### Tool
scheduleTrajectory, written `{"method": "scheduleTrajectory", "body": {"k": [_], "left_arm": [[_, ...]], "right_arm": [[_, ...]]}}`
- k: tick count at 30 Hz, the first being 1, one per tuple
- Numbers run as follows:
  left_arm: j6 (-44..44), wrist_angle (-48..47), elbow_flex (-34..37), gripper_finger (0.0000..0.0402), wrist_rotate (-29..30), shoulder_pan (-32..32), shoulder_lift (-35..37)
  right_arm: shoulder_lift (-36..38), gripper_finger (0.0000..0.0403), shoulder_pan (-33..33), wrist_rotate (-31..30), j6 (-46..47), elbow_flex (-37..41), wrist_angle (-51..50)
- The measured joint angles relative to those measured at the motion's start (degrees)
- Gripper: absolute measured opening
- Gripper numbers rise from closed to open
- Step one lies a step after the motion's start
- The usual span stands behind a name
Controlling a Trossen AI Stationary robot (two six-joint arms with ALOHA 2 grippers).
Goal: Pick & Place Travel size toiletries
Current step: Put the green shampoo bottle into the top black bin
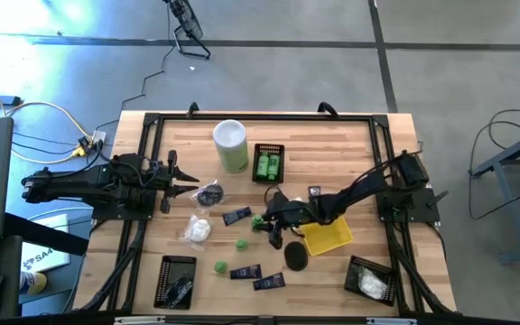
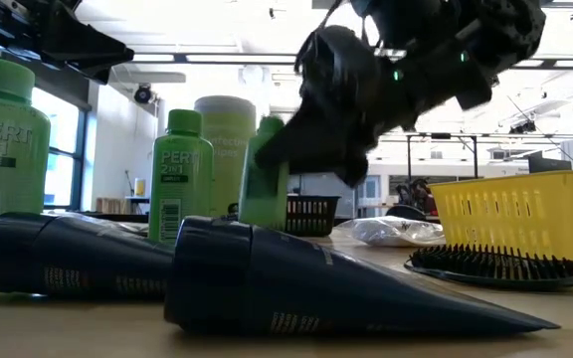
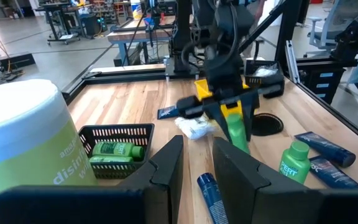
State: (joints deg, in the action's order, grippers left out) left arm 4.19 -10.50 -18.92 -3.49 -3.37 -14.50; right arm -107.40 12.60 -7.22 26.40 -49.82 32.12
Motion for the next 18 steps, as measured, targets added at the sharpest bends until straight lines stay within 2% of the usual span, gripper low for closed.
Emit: {"method": "scheduleTrajectory", "body": {"k": [5,12,18], "left_arm": [[0.00,0.02,0.00,0.0084,0.02,-0.01,0.02],[0.00,0.01,0.00,0.0084,0.14,0.01,0.02],[0.00,0.00,0.00,0.0084,0.20,0.01,0.02]], "right_arm": [[5.81,0.0109,-0.49,-3.25,-2.43,-0.03,-3.42],[14.65,0.0107,-3.57,-9.36,-2.69,-0.02,-13.39],[17.97,0.0106,-7.35,-9.37,-2.69,-0.07,-14.90]]}}
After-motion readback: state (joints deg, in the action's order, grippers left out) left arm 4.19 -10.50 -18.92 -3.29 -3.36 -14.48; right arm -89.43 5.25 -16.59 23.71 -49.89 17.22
